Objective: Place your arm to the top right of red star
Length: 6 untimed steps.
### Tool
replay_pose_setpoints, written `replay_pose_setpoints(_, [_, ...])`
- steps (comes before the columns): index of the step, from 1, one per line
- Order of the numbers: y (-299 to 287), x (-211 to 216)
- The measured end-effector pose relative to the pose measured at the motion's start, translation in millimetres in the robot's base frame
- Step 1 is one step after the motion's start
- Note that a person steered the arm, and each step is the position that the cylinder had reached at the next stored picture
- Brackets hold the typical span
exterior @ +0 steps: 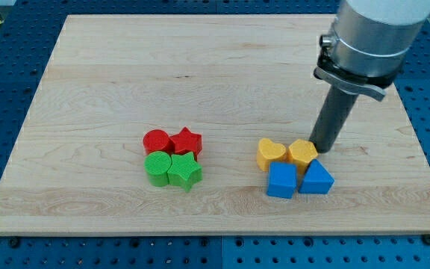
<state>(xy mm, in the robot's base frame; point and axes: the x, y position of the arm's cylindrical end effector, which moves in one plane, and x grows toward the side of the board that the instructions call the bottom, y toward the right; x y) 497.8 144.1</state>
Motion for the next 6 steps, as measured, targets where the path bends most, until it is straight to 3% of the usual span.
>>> replay_pose_setpoints(3, [-20,-28])
replay_pose_setpoints(6, [-131,-35])
